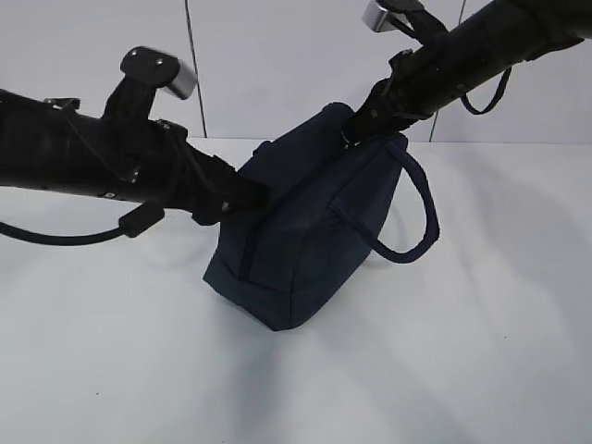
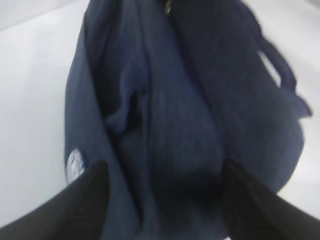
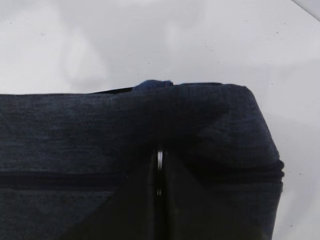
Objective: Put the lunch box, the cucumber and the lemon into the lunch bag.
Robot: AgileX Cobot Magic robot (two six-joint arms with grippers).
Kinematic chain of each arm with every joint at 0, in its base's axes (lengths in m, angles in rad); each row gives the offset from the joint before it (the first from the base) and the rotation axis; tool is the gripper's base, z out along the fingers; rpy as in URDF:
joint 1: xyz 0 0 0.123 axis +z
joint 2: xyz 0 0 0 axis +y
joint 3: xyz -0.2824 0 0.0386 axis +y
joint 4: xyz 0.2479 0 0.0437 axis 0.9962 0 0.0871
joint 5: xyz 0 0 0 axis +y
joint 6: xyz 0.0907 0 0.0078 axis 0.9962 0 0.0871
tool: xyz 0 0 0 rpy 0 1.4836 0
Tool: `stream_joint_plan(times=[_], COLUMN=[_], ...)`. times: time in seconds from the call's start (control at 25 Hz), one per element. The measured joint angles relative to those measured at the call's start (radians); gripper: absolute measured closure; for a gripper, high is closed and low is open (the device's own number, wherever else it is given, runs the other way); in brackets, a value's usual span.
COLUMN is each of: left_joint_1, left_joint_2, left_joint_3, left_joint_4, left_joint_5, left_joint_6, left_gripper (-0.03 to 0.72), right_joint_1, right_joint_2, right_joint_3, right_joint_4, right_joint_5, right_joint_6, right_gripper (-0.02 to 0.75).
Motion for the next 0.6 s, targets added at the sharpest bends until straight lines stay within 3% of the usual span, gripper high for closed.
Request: stream_joint_plan(times=[0.2,0.32,0.4,0.48,0.6], left_joint_1=[0.0,0.0,0.0,0.007,0.035], left_joint_2=[0.043,0.048,0.048,0.048,0.048], left_joint_3=[-0.031,-0.031,-0.031,-0.031,-0.031], left_joint_4=[-0.013,-0.015,-0.009,-0.004,0.003], left_joint_5=[0.025,0.028,0.028,0.028,0.055], left_joint_6=[0.004,0.004,0.005,0.006,0.007], left_gripper=[0.223,0.378,0.563,0.635,0.664], right_joint_1=[0.0,0.0,0.0,0.0,0.0], right_joint_2=[0.0,0.0,0.0,0.0,0.0], right_joint_3=[0.0,0.0,-0.002,-0.002,-0.008], right_joint_4=[0.013,0.026,0.032,0.034,0.032], right_joint_5=[0.011,0.015,0.02,0.021,0.026], right_joint_6=[0.0,-0.002,-0.002,-0.002,-0.002], right_gripper=[0.717,0.717,0.717,0.717,0.717])
